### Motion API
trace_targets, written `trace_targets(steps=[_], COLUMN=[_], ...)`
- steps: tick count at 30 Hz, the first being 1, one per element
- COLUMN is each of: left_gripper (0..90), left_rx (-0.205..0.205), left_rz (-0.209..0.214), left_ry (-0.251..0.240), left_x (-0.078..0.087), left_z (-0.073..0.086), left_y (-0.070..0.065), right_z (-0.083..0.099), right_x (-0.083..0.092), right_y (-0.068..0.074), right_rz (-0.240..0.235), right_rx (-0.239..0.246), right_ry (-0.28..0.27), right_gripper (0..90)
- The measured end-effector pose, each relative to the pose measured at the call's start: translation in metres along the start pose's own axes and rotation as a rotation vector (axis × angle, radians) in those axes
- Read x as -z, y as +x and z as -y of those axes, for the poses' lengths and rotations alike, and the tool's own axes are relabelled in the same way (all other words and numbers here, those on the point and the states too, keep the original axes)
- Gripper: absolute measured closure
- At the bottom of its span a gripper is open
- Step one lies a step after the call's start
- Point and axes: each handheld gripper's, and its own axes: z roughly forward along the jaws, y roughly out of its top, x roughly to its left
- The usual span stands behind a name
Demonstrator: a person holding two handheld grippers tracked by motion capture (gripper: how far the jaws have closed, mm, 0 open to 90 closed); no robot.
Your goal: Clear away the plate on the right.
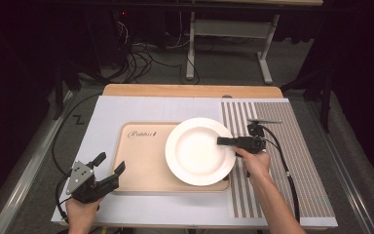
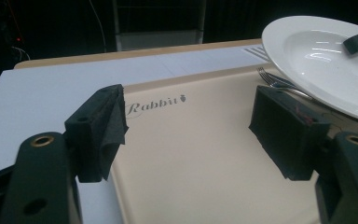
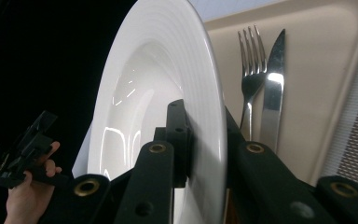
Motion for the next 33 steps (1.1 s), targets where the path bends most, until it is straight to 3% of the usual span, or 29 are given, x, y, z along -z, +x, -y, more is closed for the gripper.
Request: trace_targets(steps=[33], left_gripper=[27.8], left_rx=[0.001], left_rz=[0.002], left_ry=[-0.003], left_x=[0.0], left_z=[-0.001], left_y=[0.002], right_z=[-0.001], right_x=[-0.055], right_y=[0.024], right_rz=[0.023], right_rx=[0.031], right_ry=[0.069], right_gripper=[82.8])
